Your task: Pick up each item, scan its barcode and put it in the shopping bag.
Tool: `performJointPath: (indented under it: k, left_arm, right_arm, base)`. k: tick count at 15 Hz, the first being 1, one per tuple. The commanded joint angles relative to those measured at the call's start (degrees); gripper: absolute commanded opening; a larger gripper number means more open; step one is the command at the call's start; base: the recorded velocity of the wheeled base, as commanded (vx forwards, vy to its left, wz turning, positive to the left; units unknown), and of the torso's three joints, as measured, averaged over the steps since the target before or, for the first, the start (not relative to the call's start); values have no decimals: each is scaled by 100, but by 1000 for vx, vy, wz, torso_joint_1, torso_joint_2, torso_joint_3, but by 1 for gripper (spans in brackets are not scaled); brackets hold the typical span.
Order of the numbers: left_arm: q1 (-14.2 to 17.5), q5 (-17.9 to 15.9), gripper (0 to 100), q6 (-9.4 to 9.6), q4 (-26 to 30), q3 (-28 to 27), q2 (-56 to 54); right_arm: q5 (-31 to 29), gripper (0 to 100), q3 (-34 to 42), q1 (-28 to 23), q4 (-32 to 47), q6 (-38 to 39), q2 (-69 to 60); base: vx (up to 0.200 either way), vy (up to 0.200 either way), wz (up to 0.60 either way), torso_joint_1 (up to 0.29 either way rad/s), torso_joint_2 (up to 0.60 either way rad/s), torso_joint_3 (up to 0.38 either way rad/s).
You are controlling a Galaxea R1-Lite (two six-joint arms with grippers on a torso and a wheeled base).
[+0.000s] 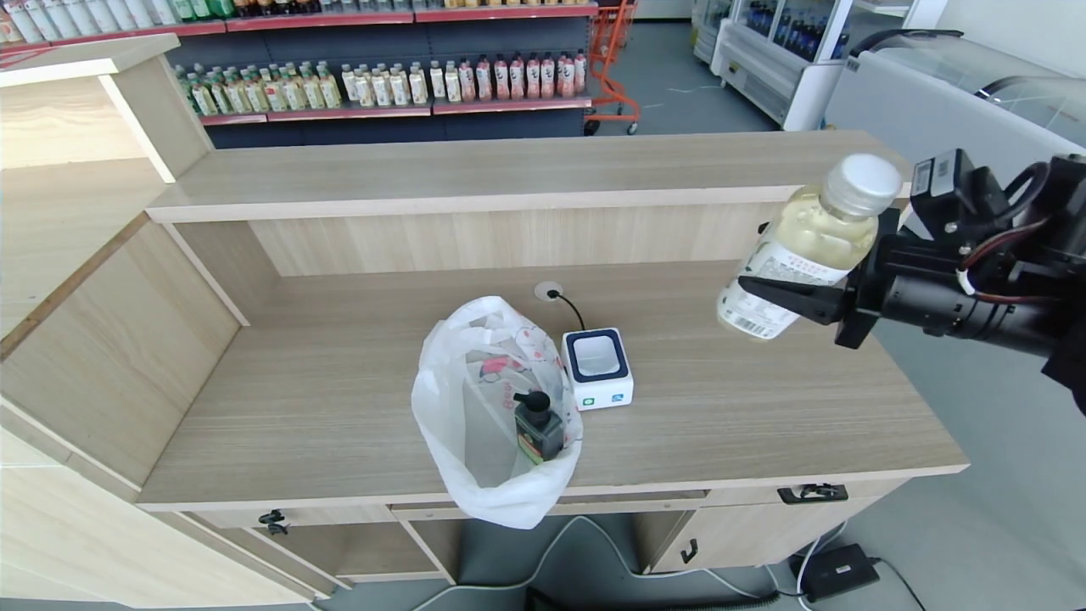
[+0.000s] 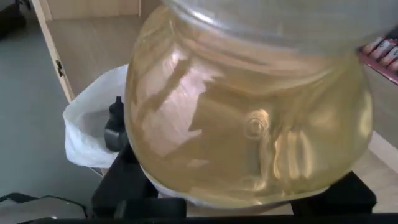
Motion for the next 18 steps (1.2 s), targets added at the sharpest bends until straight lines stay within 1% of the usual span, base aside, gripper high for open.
performJointPath:
  k: [1,2,3,4,7,11,12,14,18]
  left_arm:
    - [0,0,100,-4,2,1,0]
    - [0,0,100,-4,2,1,0]
    - [0,0,100,-4,2,1,0]
    - [0,0,100,-4,2,1,0]
    - [0,0,100,-4,2,1,0]
    - [0,0,100,-4,2,1,0]
    - [0,0,100,-4,2,1,0]
    - [0,0,100,-4,2,1,0]
    - [0,0,100,-4,2,1,0]
  right_arm:
    - [33,0,-361,101,-870,-499,1378]
    - [183,0,-449,119,-1160,-816,1739]
    - [271,0,-484,119,-1222,-904,1844]
    - [482,0,-686,119,-1371,-1334,2222]
    - [763,0,-967,128,-1389,-1905,2626]
    - [1237,0,-1073,66,-1424,-2740,2916]
    - [1396,0,-1099,13,-1459,-2890,2995]
    - [1519,0,-1204,-4,-1494,-3048,3136]
    - [1668,0,-2022,49,-1521,-3110,3514]
  base:
    - [0,0,0,0,0,0]
    - [0,0,0,0,0,0]
    - [0,0,0,0,0,0]
    - [0,0,0,0,0,0]
    - [0,0,0,0,0,0]
    - [0,0,0,0,0,0]
    - [0,0,0,0,0,0]
    - [0,0,0,0,0,0]
    - [0,0,0,0,0,0]
